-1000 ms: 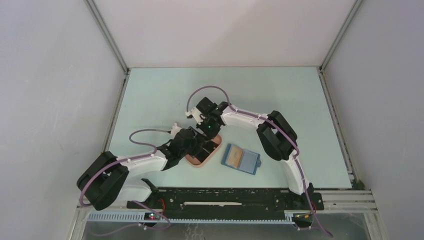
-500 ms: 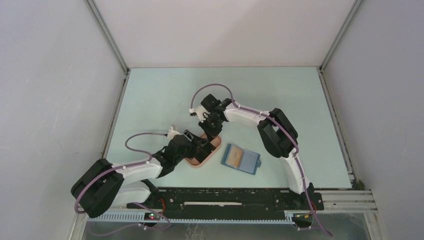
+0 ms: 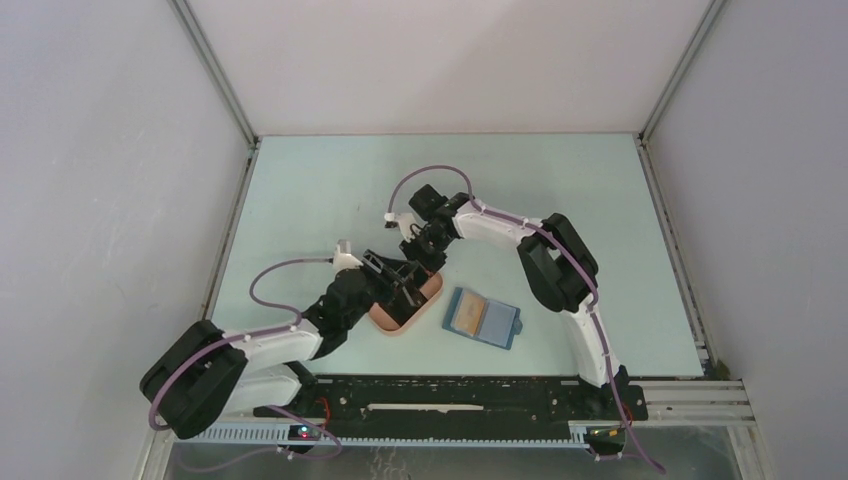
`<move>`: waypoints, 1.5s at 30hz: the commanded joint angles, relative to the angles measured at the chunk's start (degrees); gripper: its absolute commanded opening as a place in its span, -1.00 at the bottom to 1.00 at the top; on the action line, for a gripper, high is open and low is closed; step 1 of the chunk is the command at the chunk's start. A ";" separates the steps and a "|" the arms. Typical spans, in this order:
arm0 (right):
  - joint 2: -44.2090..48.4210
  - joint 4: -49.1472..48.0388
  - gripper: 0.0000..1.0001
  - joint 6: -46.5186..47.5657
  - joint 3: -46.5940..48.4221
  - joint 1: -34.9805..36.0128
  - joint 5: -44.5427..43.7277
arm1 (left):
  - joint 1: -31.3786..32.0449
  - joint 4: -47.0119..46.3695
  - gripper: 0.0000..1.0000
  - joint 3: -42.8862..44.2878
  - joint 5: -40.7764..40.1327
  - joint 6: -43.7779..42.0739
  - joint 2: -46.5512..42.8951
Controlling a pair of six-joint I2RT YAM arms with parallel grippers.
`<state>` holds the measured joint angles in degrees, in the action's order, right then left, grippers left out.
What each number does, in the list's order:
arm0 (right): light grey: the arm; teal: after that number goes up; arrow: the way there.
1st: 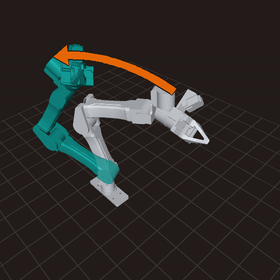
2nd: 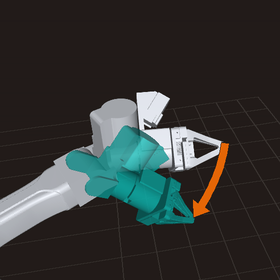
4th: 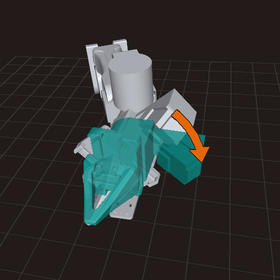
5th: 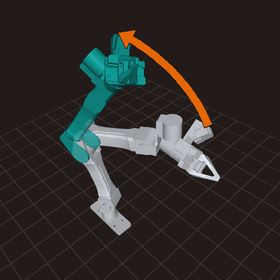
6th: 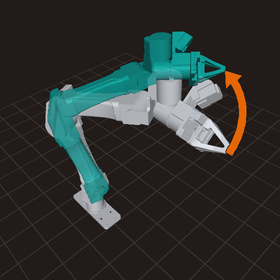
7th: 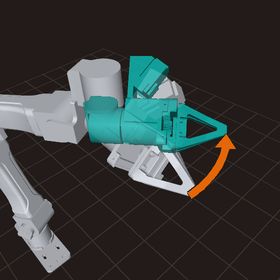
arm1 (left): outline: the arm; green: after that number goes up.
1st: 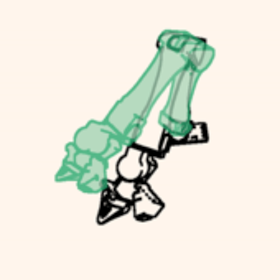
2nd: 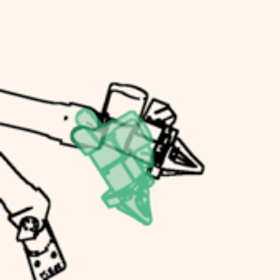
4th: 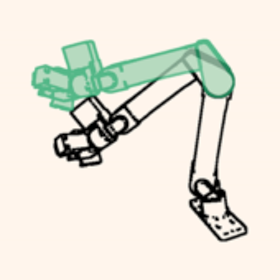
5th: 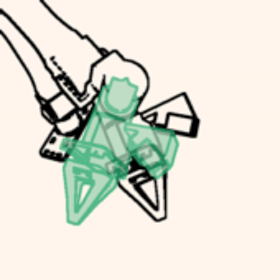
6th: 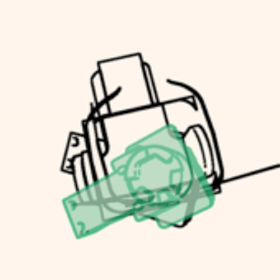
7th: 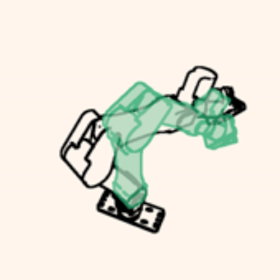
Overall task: Put the credit cards into the card holder
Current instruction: Pick up the credit card from the storage box.
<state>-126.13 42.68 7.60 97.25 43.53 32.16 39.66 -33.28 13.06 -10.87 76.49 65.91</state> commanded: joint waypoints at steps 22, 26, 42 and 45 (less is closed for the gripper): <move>2.53 -0.75 -0.89 -0.98 0.00 -0.64 -0.28 | -1.06 29.01 0.29 7.65 1.58 -12.65 -11.06; 5.97 -3.85 -0.89 0.20 -1.74 0.84 -5.63 | -1.00 29.80 0.31 7.19 3.29 -10.76 -9.87; 5.39 -9.51 -0.86 2.40 -4.67 5.84 -26.81 | -0.68 35.14 0.33 13.40 4.46 -6.56 4.19; 4.58 -8.95 -0.86 2.86 -4.45 6.15 -27.42 | -0.45 34.52 0.33 14.26 4.81 -5.91 6.23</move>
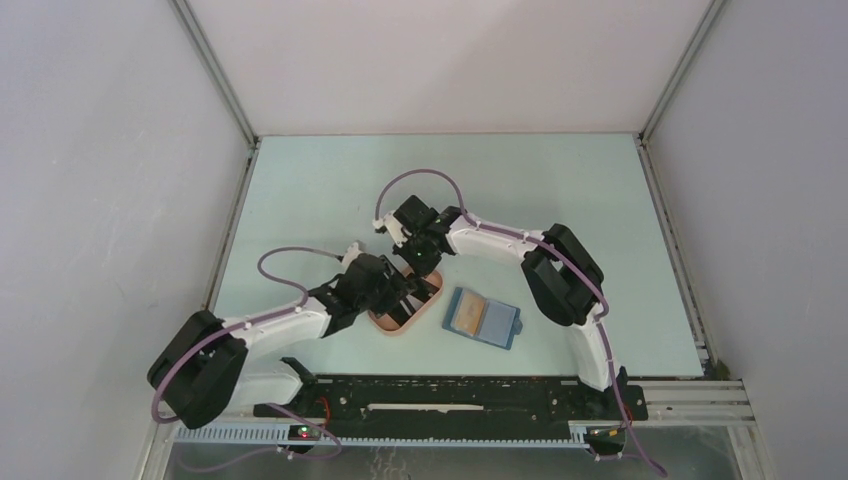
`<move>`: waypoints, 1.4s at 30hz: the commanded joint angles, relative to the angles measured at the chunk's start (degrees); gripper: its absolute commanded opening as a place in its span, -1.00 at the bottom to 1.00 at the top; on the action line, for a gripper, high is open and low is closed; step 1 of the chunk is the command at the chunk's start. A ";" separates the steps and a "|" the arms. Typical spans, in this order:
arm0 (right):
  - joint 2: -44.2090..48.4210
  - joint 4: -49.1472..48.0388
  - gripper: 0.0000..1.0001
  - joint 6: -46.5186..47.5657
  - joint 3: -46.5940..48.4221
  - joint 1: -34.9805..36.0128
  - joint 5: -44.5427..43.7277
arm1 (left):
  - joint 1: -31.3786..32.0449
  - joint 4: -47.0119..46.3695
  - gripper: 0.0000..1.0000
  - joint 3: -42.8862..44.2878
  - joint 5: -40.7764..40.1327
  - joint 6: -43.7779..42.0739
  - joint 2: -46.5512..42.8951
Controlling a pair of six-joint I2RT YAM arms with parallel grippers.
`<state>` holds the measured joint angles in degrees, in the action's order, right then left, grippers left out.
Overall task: Put the credit cards into the card holder
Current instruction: Pick up the credit card from the storage box.
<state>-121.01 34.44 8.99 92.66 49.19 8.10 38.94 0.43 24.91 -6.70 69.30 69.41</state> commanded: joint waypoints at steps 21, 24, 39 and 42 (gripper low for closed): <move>-3.72 5.85 -0.90 -0.71 3.34 -0.12 12.87 | 0.70 -14.35 0.03 -1.24 0.45 4.05 4.18; -4.25 6.71 -0.90 -1.32 3.83 -1.22 15.60 | 0.61 -17.63 -0.11 -2.67 0.71 5.05 4.29; -3.93 7.24 -0.90 -2.18 4.11 -2.58 19.70 | 0.06 -28.52 -0.33 -8.43 -0.80 8.56 1.58; -3.87 7.25 -0.91 -2.31 4.18 -2.61 20.12 | -0.14 -30.99 -0.34 -9.03 -0.10 9.28 2.86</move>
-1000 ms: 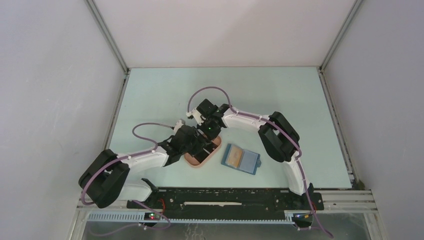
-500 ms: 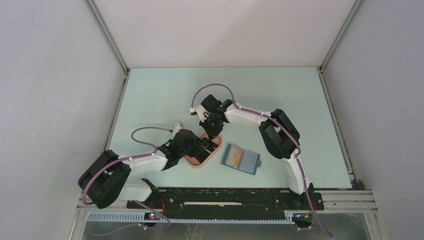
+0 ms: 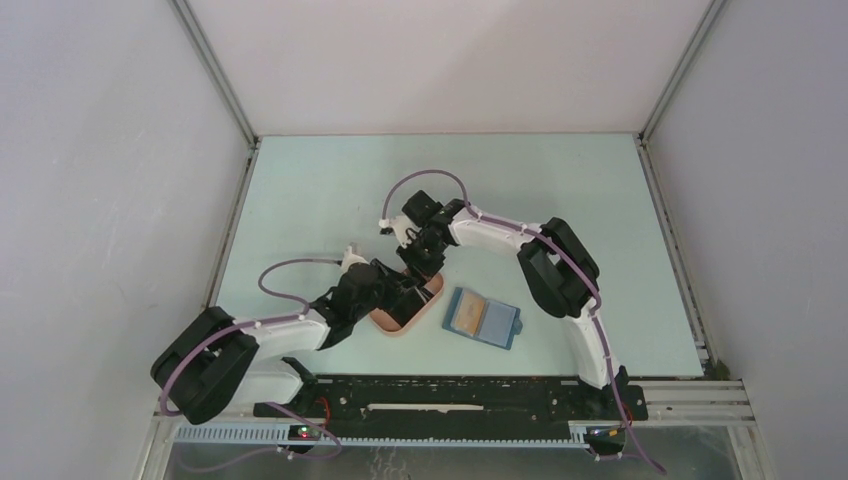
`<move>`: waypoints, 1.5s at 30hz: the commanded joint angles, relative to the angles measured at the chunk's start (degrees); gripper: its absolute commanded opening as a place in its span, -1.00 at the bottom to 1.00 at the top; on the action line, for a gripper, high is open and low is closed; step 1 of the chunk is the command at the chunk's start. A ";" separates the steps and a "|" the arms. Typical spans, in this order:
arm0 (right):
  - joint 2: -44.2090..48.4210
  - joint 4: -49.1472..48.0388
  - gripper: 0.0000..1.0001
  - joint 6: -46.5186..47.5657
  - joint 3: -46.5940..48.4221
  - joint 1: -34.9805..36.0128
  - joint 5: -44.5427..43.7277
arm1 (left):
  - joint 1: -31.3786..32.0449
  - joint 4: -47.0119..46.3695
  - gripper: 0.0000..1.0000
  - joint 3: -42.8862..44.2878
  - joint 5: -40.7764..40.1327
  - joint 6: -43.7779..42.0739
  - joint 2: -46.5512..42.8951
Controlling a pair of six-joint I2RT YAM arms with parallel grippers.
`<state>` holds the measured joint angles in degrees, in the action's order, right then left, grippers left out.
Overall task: Put the credit cards into the card holder
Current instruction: Pick up the credit card from the storage box.
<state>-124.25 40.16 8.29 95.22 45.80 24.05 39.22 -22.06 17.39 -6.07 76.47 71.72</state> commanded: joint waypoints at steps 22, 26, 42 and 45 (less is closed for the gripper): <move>0.55 1.54 -0.91 -1.57 1.55 0.08 5.83 | -0.91 -1.68 0.01 0.07 1.01 3.16 3.60; 1.05 1.53 -0.91 -1.46 1.55 -0.03 6.19 | -1.13 -3.47 -0.05 -1.03 1.71 3.12 2.77; 2.93 0.95 -0.88 -1.53 1.12 -0.45 7.37 | -2.33 -5.44 -0.10 -4.73 2.95 3.51 0.49; 3.48 0.71 -0.88 -1.53 1.02 -0.62 7.60 | -2.31 -5.85 -0.10 -4.75 3.41 3.60 1.50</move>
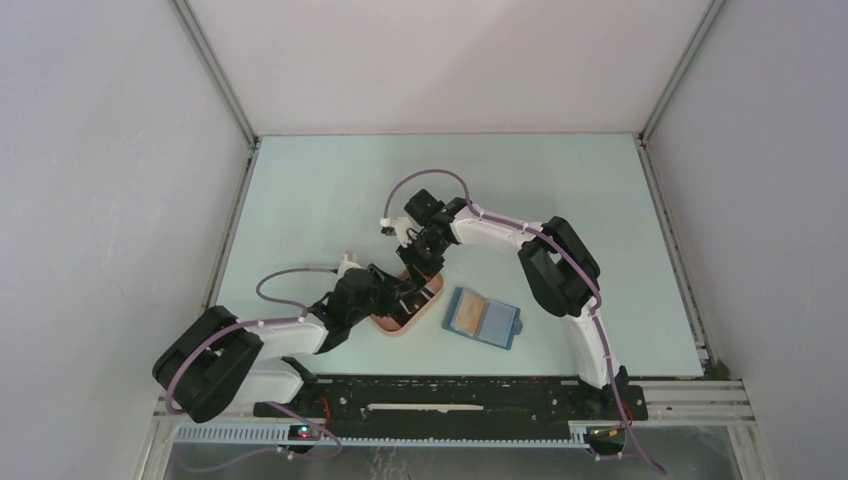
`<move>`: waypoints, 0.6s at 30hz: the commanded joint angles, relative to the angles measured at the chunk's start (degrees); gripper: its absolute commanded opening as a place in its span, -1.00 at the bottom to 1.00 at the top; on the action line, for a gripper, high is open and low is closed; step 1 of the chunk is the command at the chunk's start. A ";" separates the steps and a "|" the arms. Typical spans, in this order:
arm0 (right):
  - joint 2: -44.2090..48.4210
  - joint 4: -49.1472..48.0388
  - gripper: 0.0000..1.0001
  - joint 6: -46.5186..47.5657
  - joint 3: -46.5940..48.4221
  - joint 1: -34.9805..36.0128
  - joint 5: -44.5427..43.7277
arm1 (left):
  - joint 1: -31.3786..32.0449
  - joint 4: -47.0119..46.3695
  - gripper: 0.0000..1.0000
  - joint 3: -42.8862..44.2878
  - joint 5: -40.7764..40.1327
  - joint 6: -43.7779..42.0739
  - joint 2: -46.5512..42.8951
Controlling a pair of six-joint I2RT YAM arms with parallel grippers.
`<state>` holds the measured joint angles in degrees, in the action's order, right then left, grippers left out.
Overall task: Put the credit cards into the card holder
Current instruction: Pick up the credit card from the storage box.
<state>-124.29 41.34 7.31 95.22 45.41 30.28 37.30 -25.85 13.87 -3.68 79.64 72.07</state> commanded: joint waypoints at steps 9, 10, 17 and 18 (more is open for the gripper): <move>4.54 -0.56 -0.87 -0.38 0.75 -1.20 2.06 | -0.44 -2.46 -0.13 -2.43 1.05 0.45 -0.09; 4.55 -0.58 -0.87 -0.41 0.68 -1.28 2.09 | -0.47 -2.39 -0.13 -2.65 1.05 0.51 -0.40; 4.52 -0.56 -0.86 -0.30 0.67 -1.34 2.20 | -0.64 -1.90 -0.18 -4.27 0.63 0.67 -2.90; 4.52 -0.56 -0.86 -0.28 0.67 -1.37 2.23 | -0.74 -1.73 -0.18 -4.43 0.53 0.62 -3.36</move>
<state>-123.83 41.30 7.31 95.22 44.31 31.64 37.19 -27.79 11.29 -2.70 79.68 70.85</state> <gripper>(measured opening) 0.068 0.414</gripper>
